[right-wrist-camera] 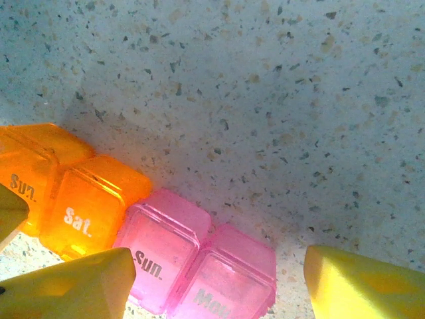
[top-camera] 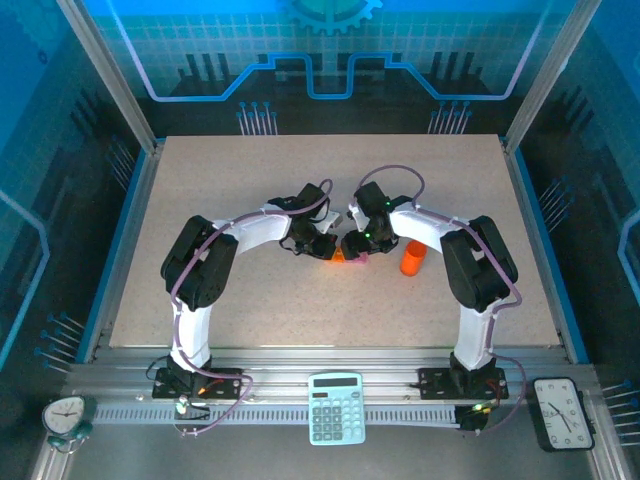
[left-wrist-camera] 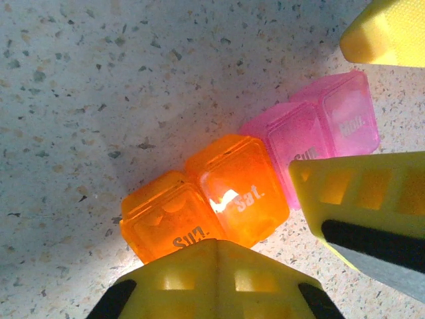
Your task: Sort the pills into containers
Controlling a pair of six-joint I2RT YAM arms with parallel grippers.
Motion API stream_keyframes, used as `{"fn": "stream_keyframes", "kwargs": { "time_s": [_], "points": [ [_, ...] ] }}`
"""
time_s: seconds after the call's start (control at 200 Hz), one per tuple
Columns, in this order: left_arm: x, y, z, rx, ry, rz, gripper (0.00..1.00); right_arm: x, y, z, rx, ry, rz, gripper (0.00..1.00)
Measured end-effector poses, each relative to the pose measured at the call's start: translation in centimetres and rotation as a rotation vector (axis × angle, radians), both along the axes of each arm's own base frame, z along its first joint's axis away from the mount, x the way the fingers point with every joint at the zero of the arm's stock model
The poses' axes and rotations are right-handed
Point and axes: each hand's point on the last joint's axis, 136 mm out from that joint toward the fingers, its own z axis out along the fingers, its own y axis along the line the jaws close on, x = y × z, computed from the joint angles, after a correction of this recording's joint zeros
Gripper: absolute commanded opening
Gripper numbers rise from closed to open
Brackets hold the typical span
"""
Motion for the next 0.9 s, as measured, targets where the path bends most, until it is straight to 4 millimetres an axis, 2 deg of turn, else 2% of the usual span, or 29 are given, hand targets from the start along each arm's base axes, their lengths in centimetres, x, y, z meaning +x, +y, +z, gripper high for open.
{"fn": "stream_keyframes", "kwargs": {
  "time_s": [0.24, 0.4, 0.515, 0.635, 0.72, 0.775, 0.8, 0.81, 0.82, 0.841, 0.901],
  "points": [
    [0.1, -0.1, 0.1, -0.003, -0.006, 0.000, 0.00, 0.0, 0.0, 0.1, 0.002, 0.002, -0.001, 0.70],
    [0.9, -0.1, 0.6, -0.005, -0.046, 0.007, 0.11, 0.3, -0.2, 0.6, 0.015, 0.015, -0.014, 0.72],
    [2.0, -0.3, 2.6, -0.022, -0.124, 0.021, 0.19, 1.6, -0.3, 2.2, 0.053, 0.007, -0.038, 0.74],
    [3.8, -0.5, 7.3, -0.078, -0.268, 0.045, 0.31, 3.6, -0.2, 5.6, 0.121, -0.046, -0.066, 0.78],
    [5.2, -0.3, 12.3, -0.142, -0.408, 0.083, 0.47, 4.7, -0.5, 9.4, 0.186, -0.109, -0.091, 0.83],
    [5.7, 0.2, 15.7, -0.185, -0.508, 0.100, 0.67, 5.1, -1.0, 12.1, 0.228, -0.159, -0.108, 0.88],
    [5.8, 0.6, 16.9, -0.203, -0.540, 0.123, 0.83, 5.2, -1.3, 13.5, 0.247, -0.188, -0.117, 0.92],
    [5.8, 0.8, 17.6, -0.209, -0.562, 0.120, 0.93, 5.3, -1.5, 13.9, 0.254, -0.196, -0.125, 0.93],
    [5.8, 1.0, 18.2, -0.217, -0.576, 0.132, 0.97, 5.3, -1.7, 14.5, 0.262, -0.207, -0.127, 0.95],
    [5.8, 1.4, 19.2, -0.228, -0.605, 0.143, 0.99, 5.3, -2.1, 15.5, 0.275, -0.228, -0.137, 1.00],
    [5.7, 2.9, 21.9, -0.255, -0.685, 0.182, 0.99, 5.4, -3.5, 18.9, 0.314, -0.304, -0.166, 1.00]
  ]
}}
